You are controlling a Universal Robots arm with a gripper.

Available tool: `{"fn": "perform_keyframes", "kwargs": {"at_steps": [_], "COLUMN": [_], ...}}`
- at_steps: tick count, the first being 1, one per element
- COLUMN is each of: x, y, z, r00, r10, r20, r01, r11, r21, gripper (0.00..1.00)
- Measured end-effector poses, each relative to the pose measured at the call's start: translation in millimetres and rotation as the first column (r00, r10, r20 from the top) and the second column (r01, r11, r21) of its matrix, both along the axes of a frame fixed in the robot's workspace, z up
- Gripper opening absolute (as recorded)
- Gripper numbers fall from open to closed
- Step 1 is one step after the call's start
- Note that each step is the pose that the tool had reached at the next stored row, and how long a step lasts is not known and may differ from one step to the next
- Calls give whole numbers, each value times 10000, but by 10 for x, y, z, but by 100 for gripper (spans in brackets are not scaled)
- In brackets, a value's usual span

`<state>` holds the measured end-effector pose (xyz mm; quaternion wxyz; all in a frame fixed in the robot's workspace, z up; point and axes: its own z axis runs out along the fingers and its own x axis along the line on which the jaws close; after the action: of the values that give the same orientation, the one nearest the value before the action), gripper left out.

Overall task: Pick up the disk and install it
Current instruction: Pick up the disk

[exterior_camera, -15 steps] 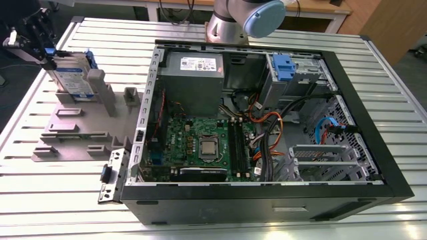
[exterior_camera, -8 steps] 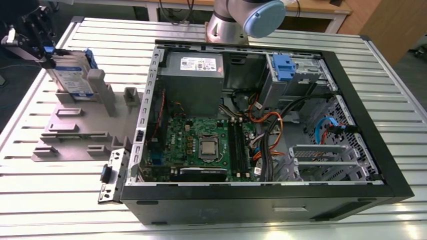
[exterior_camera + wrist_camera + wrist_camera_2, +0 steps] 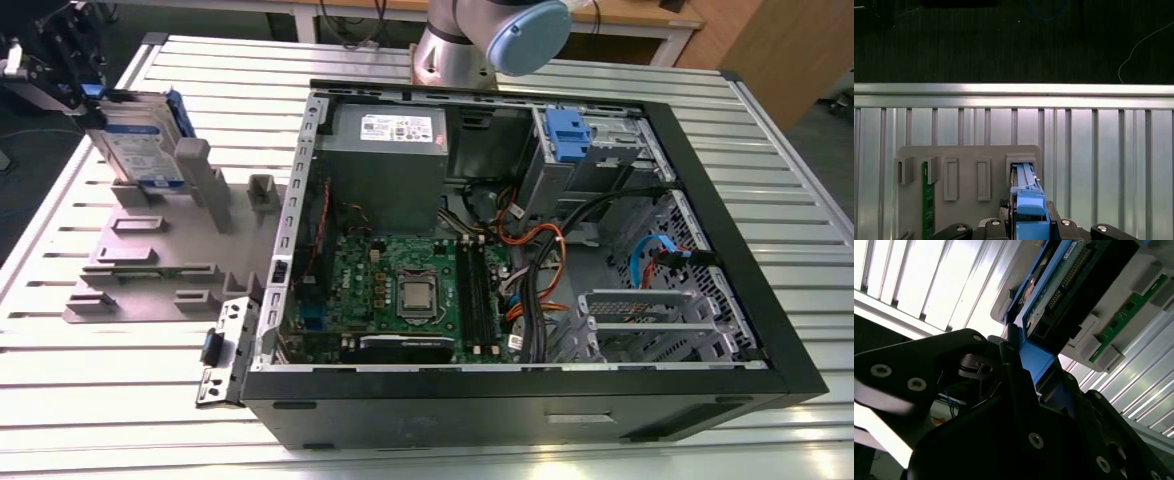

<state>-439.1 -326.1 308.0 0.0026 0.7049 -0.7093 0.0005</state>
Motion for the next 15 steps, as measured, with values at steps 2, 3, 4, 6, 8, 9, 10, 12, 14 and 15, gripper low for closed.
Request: {"fn": "perform_keyframes", "kwargs": {"at_steps": [2, 3, 4, 6, 8, 9, 10, 12, 14, 15], "x": [0, 0, 0, 0, 0, 0, 0, 0, 0, 0], "y": [0, 0, 0, 0, 0, 0, 0, 0, 0, 0], "z": [22, 36, 50, 78, 107, 122, 140, 172, 206, 224], "r00": [10000, 10000, 10000, 10000, 10000, 10000, 10000, 10000, 10000, 10000], "r10": [0, 0, 0, 0, 0, 1, 1, 0, 0, 0], "r20": [0, 1, 0, 0, 0, 1, 0, 0, 0, 0], "r01": [0, 0, 0, 0, 0, -1, -1, 0, 0, 0], "r11": [10000, 10000, 10000, 10000, 10000, 10000, 10000, 10000, 10000, 10000], "r21": [0, 1, 0, 0, 0, -1, -2, -4, -5, -6], "gripper": [36, 36, 36, 36, 36, 36, 36, 36, 36, 36]}}
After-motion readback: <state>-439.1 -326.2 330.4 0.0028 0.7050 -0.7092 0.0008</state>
